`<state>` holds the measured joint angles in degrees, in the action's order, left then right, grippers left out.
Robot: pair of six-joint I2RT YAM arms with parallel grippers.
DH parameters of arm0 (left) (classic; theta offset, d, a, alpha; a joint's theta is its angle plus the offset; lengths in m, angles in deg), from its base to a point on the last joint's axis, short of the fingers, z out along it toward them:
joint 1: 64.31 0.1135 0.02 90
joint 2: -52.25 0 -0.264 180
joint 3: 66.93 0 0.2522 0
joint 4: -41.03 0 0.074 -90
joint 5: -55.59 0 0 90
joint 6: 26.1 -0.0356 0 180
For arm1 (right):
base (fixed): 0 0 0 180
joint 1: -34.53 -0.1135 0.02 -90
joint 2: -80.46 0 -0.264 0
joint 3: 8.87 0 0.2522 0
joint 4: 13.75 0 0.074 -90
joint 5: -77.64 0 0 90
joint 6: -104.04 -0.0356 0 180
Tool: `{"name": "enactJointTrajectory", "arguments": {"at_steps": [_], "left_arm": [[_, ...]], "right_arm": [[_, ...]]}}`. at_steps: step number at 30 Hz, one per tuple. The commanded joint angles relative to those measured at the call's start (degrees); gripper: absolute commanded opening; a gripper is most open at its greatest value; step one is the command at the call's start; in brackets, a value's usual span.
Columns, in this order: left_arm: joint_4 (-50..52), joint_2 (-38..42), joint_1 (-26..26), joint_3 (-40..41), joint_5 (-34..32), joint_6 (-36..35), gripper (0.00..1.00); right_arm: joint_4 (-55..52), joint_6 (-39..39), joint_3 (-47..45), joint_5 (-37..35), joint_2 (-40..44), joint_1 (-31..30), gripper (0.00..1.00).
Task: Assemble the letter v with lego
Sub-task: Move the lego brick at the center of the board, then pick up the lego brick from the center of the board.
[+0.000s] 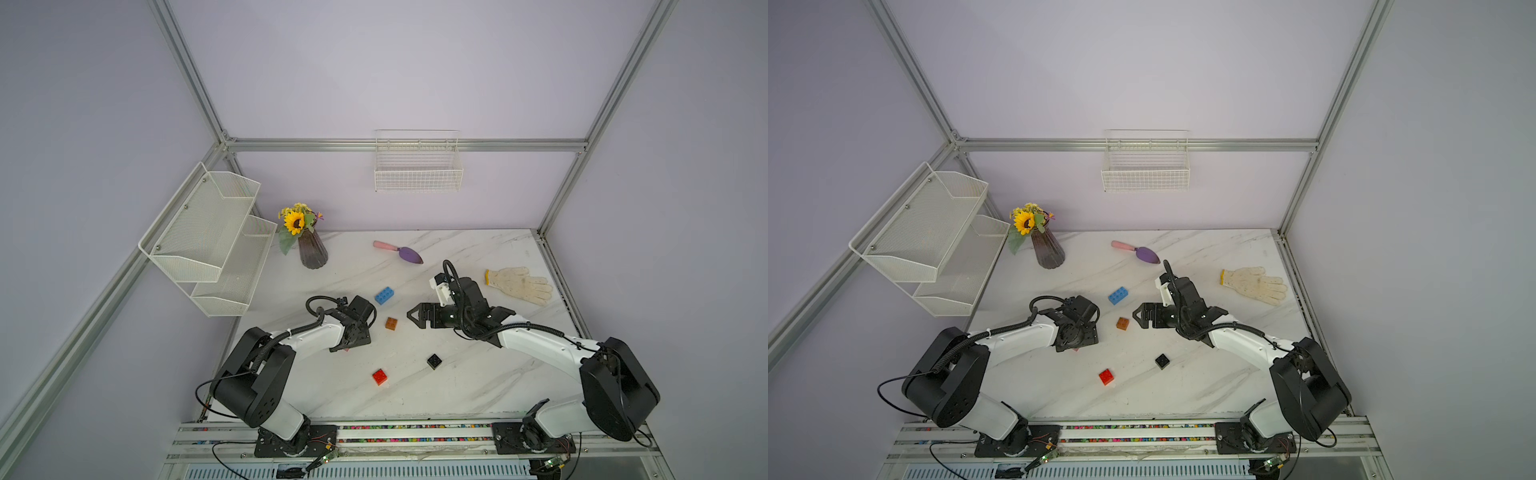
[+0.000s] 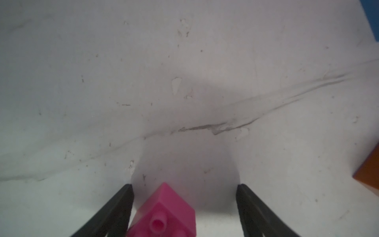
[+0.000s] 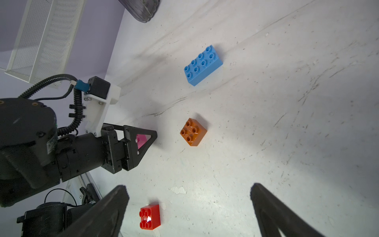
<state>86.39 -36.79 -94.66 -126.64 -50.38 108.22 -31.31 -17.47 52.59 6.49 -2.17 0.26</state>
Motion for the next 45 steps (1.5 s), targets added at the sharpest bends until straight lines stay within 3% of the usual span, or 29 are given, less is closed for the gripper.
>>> {"name": "enactJointTrajectory", "arguments": {"at_steps": [1, 7, 11, 12, 17, 21, 25, 30, 37, 45], "left_arm": [[5.2, -2.0, 0.6, 0.2, 0.6, -4.9, 0.79], [6.4, -1.4, 1.0, -0.2, 2.8, -7.2, 0.7], [5.5, 0.5, 0.9, 2.0, 3.8, -7.4, 0.47], [5.4, 1.0, 0.9, 2.5, 3.8, -7.5, 0.45], [5.2, 3.0, 0.9, 4.7, 4.2, -7.8, 0.48], [4.8, 3.9, 0.9, 5.3, 5.5, -7.9, 0.61], [4.1, 5.0, 0.9, 6.1, 5.9, -7.3, 0.63], [2.5, 4.3, 0.9, 6.7, 5.8, -6.5, 0.6], [0.8, 3.1, 0.4, 7.1, 7.3, -4.7, 0.43], [1.4, 4.0, -0.2, 7.1, 7.1, -3.9, 0.39]], "right_arm": [[1.1, -0.8, -0.4, -0.8, 1.3, -0.4, 0.97], [2.4, -1.9, -1.1, -0.4, 0.3, -0.4, 0.97], [3.8, -3.0, -1.8, -0.2, -0.2, -0.4, 0.97], [3.8, -3.1, -1.8, -0.1, -0.2, -0.4, 0.97], [3.9, -3.3, -1.8, 0.1, -0.3, -0.4, 0.97], [4.1, -3.7, -1.6, 0.1, -0.3, -0.4, 0.97], [4.3, -3.9, -1.9, 0.1, -0.3, -0.4, 0.97], [4.6, -4.0, -2.4, 0.2, -0.3, -0.4, 0.97], [4.2, -3.8, -2.8, 0.0, 0.2, -0.5, 0.97], [3.6, -3.7, -2.6, 0.3, -0.2, -0.5, 0.97]]}}
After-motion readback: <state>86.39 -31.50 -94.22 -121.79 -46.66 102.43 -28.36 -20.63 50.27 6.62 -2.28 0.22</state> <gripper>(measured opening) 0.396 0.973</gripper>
